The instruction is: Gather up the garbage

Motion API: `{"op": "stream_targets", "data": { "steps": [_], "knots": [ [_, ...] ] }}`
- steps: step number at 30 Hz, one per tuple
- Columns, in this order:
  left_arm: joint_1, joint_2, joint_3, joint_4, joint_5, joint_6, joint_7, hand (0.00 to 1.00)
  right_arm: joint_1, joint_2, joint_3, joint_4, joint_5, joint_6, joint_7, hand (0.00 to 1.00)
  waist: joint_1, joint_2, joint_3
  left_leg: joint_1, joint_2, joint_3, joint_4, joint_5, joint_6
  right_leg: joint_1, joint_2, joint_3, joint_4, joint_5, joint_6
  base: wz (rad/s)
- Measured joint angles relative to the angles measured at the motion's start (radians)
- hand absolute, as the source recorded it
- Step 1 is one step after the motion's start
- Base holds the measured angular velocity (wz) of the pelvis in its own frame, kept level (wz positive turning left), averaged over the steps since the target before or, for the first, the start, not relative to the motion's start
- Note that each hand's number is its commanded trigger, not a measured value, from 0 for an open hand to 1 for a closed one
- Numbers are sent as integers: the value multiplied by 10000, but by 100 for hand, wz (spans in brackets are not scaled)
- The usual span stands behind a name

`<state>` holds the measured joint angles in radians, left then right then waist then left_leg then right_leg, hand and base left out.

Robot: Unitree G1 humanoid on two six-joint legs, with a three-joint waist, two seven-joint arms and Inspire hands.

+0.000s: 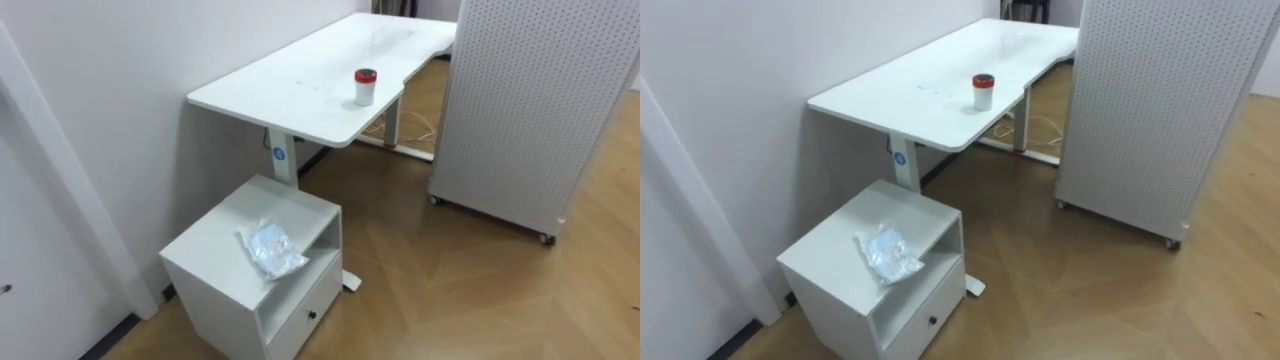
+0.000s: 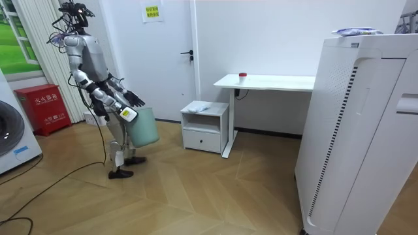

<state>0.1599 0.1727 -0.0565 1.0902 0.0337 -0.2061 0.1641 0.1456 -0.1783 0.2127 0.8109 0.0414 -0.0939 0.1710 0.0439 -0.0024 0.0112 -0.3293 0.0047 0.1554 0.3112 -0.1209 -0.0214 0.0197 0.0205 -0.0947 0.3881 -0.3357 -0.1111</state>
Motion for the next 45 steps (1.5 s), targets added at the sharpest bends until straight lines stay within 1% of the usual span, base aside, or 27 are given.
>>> {"op": "stream_targets", "data": {
  "steps": [1,2,3,5,6,7,8,9,11,13,15,16,17,18,19,20,22,24,26,27,28,29,30,32,35,42,45],
  "knots": [
    [221,43,-34,113,113,51,87,0,38,-20,-8,1,-5,1,-57,100,-83,-8,-8,-63,10,-146,-733,595,25,156,28,51,164,-281,42,-21],
    [453,61,-62,209,390,91,85,0,153,-56,-7,9,-11,2,-58,100,-122,-28,-81,-51,-28,-265,-820,1268,155,225,6,145,317,-558,178,-17],
    [527,61,-109,261,495,98,80,0,192,-64,-7,9,-15,2,-63,100,-124,10,-149,-42,-58,-262,-769,1514,293,275,-7,166,322,-645,271,-10],
    [522,50,-362,522,693,164,-26,0,206,-34,-11,6,-6,4,-71,100,-154,-258,-17,-128,-227,-224,-158,1701,553,544,-213,86,205,-835,496,-9],
    [531,28,-416,558,702,174,-58,0,206,-39,-12,7,-1,1,-70,100,-136,-260,-4,-214,-224,-218,91,1741,747,625,-216,79,115,-877,530,-10],
    [525,18,-471,610,815,225,-206,0,233,-13,-4,36,6,4,-73,100,-124,-304,16,-368,-245,-182,695,1403,996,871,-260,107,-94,-949,594,-4],
    [498,7,-470,603,1041,253,-268,0,282,-5,-2,7,12,3,-77,100,-113,-381,2,-447,-340,-107,1070,1041,1075,1040,-399,137,-239,-1052,663,0],
    [484,0,-471,587,1172,258,-276,0,293,-7,-3,3,12,3,-90,100,-105,-395,-5,-480,-363,-18,1236,888,1125,1115,-470,146,-290,-1096,710,-6],
    [296,-12,-474,553,1250,293,-276,0,249,-16,37,2,30,11,-203,100,-81,-462,-18,-643,-553,144,1900,183,1247,1267,-780,101,-175,-1414,887,-4],
    [41,-11,-474,554,1248,307,-276,0,203,-20,67,3,30,43,-288,100,-26,-527,-26,-644,-706,368,2196,-263,1314,1234,-1086,90,266,-1629,1076,-7],
    [-126,33,-476,557,1249,306,-275,0,17,-40,65,3,31,99,-311,100,-15,-543,-20,-623,-791,460,2406,-584,1443,661,-1326,-148,1742,-1636,1206,-8],
    [-246,121,-471,557,1186,305,-267,0,-119,-6,85,1,6,100,-317,100,-56,-648,-32,-547,-892,551,2422,-719,1534,25,-1700,-411,3228,-1400,1584,4],
    [-443,200,-480,560,1069,303,-229,0,-262,51,111,3,8,110,-379,100,-85,-714,18,-403,-964,595,2424,-814,1602,-526,-1969,-570,4505,-837,1706,14],
    [-551,213,-486,561,978,301,-201,0,-309,75,113,3,9,111,-392,100,-95,-714,20,-348,-971,589,2417,-884,1645,-748,-2043,-590,4980,-465,1708,21],
    [-771,214,-525,530,802,264,-162,0,-391,86,115,3,24,111,-400,100,-56,-720,29,-184,-959,555,2348,-1016,1679,-1205,-2126,-602,5812,365,1701,4],
    [-911,211,-550,491,800,175,-152,0,-500,80,114,11,118,110,-389,100,47,-565,84,-46,-860,464,2341,-1208,1696,-1602,-2083,-632,6301,496,1682,-10],
    [-1043,197,-610,489,794,54,-145,0,-617,63,115,15,362,94,-376,100,147,-350,81,177,-707,351,2179,-1301,1662,-2370,-2034,-797,6450,136,1573,-12],
    [-1053,157,-667,448,779,-54,-49,0,-646,61,113,20,401,80,-372,100,100,-157,86,465,-567,269,1904,-1297,1654,-2983,-1836,-823,5656,-112,1586,7],
    [-1022,125,-699,336,768,-134,30,0,-570,70,118,27,412,55,-390,100,-26,-7,69,829,-568,2,1545,-1295,1637,-3228,-1809,-820,3448,-94,1606,29],
    [-1006,122,-709,309,765,-145,36,0,-522,71,118,27,411,42,-402,100,-106,7,53,917,-570,-67,1448,-1293,1618,-3208,-1809,-819,2820,-19,1630,39],
    [-981,138,-763,301,747,-191,92,0,-463,76,159,28,412,18,-450,100,-93,10,31,1118,-597,-236,1259,-1286,1556,-3092,-1750,-803,1632,361,1591,43],
    [-951,159,-814,306,744,-209,230,0,-430,82,266,27,412,-18,-489,100,-163,-16,16,1289,-596,-305,1123,-1280,1483,-2913,-1693,-755,879,1084,1599,45],
    [-930,171,-831,306,746,-215,283,0,-394,83,311,27,412,-45,-491,100,-189,-59,-11,1391,-606,-311,1050,-1275,1448,-2768,-1671,-751,665,1531,1590,46],
    [-892,128,-833,311,761,-327,479,0,-331,62,314,77,412,-208,-484,100,-93,-17,-34,1851,-458,-550,583,-1263,1233,-2142,-1382,-887,35,1647,1488,23],
    [-788,130,-816,293,796,-389,840,0,-405,34,313,77,412,-363,-477,100,-85,8,-28,2139,-299,-779,339,-1274,1077,-1660,-1171,-1123,-403,1676,1442,14],
    [-805,91,-763,-69,1176,-622,1661,0,-525,-64,300,51,407,-635,-513,100,-71,-56,15,2207,-201,-911,221,-1269,1010,-1543,-1058,-1230,-566,1654,1415,7],
    [-822,133,-688,-932,2110,-654,2089,0,-584,-54,303,51,408,-738,-506,100,-89,-128,108,2296,-224,-897,76,-1269,1007,-1405,-1058,-1243,-800,1654,1415,3]
  ]
}}
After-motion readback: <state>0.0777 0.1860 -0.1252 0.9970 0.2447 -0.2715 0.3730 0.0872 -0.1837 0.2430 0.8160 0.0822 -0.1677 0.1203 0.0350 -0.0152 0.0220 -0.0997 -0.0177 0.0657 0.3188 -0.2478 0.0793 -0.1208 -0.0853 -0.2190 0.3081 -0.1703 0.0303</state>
